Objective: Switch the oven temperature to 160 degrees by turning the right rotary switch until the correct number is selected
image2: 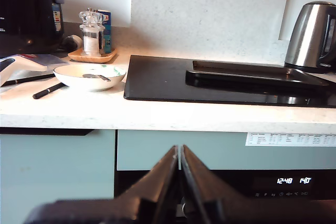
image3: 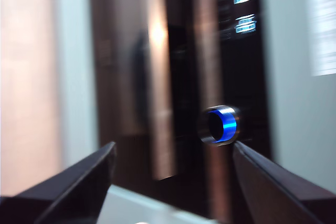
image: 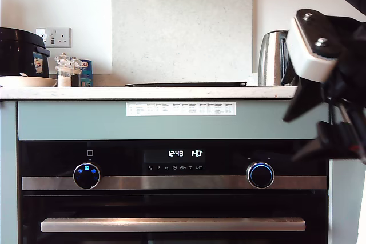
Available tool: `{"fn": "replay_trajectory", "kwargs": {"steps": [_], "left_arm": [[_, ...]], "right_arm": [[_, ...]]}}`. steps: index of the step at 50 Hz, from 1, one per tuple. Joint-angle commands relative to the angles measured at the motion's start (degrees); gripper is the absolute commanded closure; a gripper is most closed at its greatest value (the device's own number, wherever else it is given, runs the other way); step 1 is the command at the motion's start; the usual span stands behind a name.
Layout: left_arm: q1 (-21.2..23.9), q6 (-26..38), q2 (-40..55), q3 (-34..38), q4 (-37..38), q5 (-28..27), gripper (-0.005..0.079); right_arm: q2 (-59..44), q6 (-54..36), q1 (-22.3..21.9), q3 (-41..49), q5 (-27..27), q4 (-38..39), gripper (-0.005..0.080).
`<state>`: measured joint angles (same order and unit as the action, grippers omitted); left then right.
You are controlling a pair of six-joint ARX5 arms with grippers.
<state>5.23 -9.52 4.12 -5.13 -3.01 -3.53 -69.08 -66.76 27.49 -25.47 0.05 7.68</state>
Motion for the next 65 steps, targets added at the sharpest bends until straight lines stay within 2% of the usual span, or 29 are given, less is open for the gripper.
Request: {"fn": "replay_trajectory", "kwargs": {"steps": [1,8,14,22,27,33,43,55,65], "left_arm": [[0.1,-0.2,-0.1,0.0,-0.5,0.0,0.0764],[0.1,-0.2,-0.1,0.0,-0.5,0.0,0.0764],[0.1,-0.2,-0.1,0.0,-0.4,0.0,0.0764],[0.1,-0.2,-0.1,0.0,-0.5,0.8,0.0764],[0.1,-0.2,-0.1,0.0,-0.4,1.1,0.0764],[0.1,-0.2,-0.1,0.0,-0.4,1.5,0.0764],[0.1,-0.2,-0.1,0.0,-0.4,2.2,0.0764],[0.1,-0.2,-0.1,0.0,-0.3,3.0,0.0764],[0.1,-0.1,-0.1,0.0,0.1,3.0,0.0764]], "right_arm": [[-1.6,-0.9,0.3,-1.6,0.8,2.9,0.0057],[-5.3,-1.2,0.2,-3.2,1.7,3.7,0.0052],[-8.9,-1.2,0.1,-3.6,2.2,8.2,0.0047],[-13.3,0.4,0.1,-4.7,-1.2,9.1,0.0047],[-15.8,-3.1,0.1,-4.8,-1.3,10.4,0.0047],[-19.5,-7.1,-0.2,-4.8,-1.0,16.5,0.0047],[-25.9,-7.3,-2.2,-6.3,1.9,22.7,0.0047],[-31.5,-8.6,-4.2,-9.9,3.5,23.8,0.0047],[-35.5,-8.7,-4.3,-13.3,3.5,23.8,0.0047]]}}
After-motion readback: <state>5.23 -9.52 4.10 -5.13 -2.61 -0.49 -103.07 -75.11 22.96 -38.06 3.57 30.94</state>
